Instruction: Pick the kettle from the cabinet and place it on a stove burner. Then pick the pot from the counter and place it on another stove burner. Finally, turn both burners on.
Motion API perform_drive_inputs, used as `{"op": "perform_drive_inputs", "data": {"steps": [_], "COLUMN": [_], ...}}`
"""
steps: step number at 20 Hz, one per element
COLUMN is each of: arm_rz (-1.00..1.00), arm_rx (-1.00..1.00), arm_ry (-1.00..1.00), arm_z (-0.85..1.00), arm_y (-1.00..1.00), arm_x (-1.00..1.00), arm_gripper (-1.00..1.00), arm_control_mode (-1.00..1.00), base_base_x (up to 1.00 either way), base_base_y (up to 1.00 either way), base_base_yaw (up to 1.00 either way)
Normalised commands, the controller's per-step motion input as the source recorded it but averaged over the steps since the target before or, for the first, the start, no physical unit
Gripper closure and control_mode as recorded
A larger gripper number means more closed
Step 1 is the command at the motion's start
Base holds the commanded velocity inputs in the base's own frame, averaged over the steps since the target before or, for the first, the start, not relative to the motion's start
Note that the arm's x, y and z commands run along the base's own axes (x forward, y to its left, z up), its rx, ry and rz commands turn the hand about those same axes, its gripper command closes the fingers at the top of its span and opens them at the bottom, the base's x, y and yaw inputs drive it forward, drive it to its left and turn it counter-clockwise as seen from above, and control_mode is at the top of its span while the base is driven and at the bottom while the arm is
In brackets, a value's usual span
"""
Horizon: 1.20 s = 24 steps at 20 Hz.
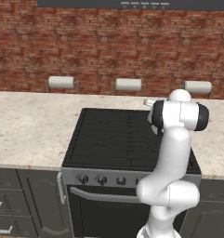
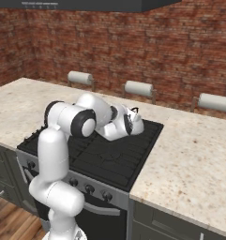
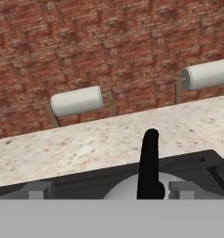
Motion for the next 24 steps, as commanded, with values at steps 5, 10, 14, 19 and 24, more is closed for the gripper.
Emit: {"op": "perform_drive_inputs", "data": {"steps": [5,10,14,19,24], "arm_rz": [0.0,0.0,0.0,0.0,0.0], "arm_rx": [0.0,0.0,0.0,0.0,0.0], "arm_ry": [-0.03,0.0,0.01,0.02,0.06], "arm_z": [0.0,0.0,0.0,0.0,0.01], "arm_y": [0.0,0.03,0.1,0.09,0.09], "arm_x": [-0.22,-0.17,-0.09,-0.18,-0.13], "arm_gripper": [-1.0,-1.0,-1.0,-1.0,-1.0], "arm_control_mode": [-1.0,-1.0,-1.0,-1.0,-1.0], "base_base_x": [0.0,0.0,0.0,0.0,0.0], "base_base_y": [0.0,0.0,0.0,0.0,0.0], "base_base_yaw": [0.0,0.0,0.0,0.0,0.0]}}
